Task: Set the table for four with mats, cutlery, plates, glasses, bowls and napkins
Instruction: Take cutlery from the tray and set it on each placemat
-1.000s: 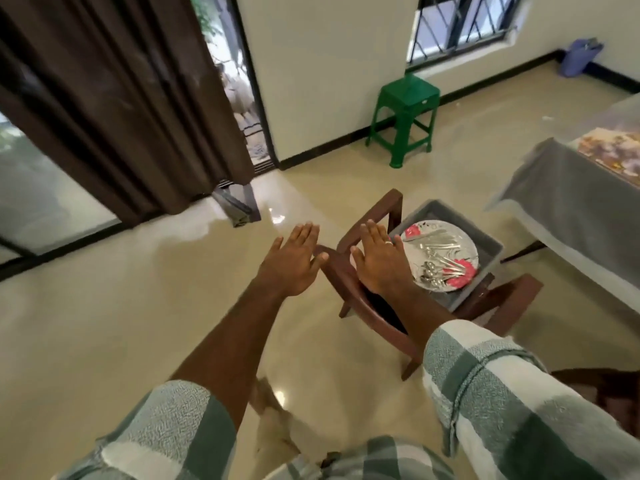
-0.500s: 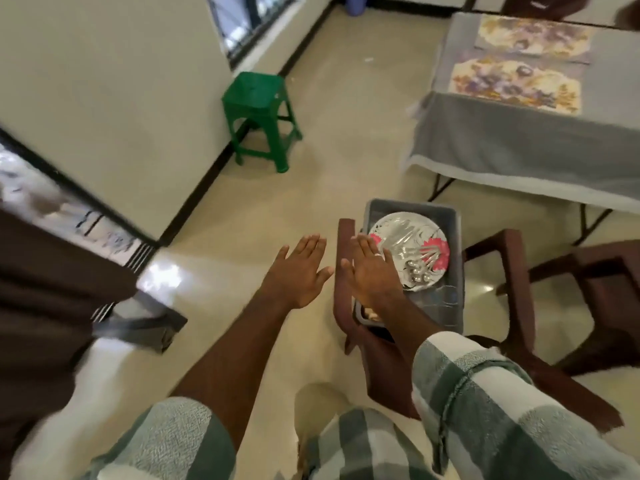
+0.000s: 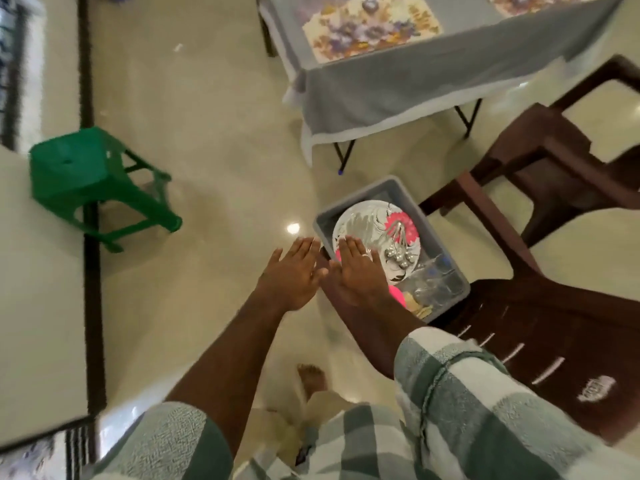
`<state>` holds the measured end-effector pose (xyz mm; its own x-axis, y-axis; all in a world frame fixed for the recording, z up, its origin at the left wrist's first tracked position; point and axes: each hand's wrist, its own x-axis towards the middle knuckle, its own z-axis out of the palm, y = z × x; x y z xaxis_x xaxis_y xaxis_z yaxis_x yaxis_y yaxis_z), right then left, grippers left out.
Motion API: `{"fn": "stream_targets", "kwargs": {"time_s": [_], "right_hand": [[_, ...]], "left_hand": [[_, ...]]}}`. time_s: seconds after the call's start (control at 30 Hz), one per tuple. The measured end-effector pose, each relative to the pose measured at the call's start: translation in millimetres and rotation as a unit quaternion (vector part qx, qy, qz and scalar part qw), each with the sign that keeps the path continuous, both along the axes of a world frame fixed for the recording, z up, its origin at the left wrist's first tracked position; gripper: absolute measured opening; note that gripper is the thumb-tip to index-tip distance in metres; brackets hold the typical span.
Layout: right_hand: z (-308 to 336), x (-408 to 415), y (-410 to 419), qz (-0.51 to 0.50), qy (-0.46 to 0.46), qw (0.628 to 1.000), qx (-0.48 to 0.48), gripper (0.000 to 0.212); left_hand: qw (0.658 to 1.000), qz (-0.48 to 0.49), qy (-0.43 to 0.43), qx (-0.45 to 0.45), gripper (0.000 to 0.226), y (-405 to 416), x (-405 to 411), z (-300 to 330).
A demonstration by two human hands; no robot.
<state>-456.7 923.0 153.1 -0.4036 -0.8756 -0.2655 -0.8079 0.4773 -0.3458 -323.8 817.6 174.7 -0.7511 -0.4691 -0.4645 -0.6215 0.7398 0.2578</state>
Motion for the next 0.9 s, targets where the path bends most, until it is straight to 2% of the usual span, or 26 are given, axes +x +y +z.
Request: {"fn": "stream_targets", "kwargs": {"time_s": [0.1, 0.23, 0.33, 0.4, 0.5, 0.6, 0.7, 0.9], "right_hand": [[-5.4, 8.1, -26.2, -0.093, 0.034, 0.994, -0.043, 0.080], [-53.4, 4.5, -64.8, -0.207, -0.005, 0.977, 0.051, 0.082], [-79.1, 2.1, -88.7, -0.257, -0.028, 0.961, 0.102, 0.060], [-91.6, 3.0, -101.0, -0.300, -0.041, 0.946, 0.111, 0.056], [-98.2, -4.1, -119.4, -0.354, -0.029, 0.928, 0.115, 0.056], [-106.0, -17.8, -137.2, -0.414, -0.035, 0.904, 0.105, 0.074], [-141.3, -40.6, -153.9, -0.447, -0.043, 0.886, 0.117, 0.059], [-208.5, -76.6, -178.9, -0.546, -0.132, 0.819, 0.119, 0.027]], "left_hand": [[0.996, -0.084, 0.001, 0.003, 0.067, -50.0, -19.4, -9.2], [0.983, -0.183, -0.009, 0.012, 0.069, -116.8, -53.6, -37.7], [0.962, -0.274, -0.003, 0.016, 0.067, -154.4, -79.8, -63.0], [0.940, -0.341, -0.005, 0.012, 0.067, -173.8, -94.8, -76.8], [0.913, -0.408, -0.020, 0.010, 0.066, -198.7, -127.9, -95.0], [0.884, -0.466, -0.031, 0.012, 0.066, -215.1, -167.7, -116.8], [0.859, -0.510, -0.048, 0.001, 0.067, -228.6, -204.7, -141.8], [0.842, -0.535, -0.053, 0.036, 0.058, -236.6, -260.9, -194.3]]}}
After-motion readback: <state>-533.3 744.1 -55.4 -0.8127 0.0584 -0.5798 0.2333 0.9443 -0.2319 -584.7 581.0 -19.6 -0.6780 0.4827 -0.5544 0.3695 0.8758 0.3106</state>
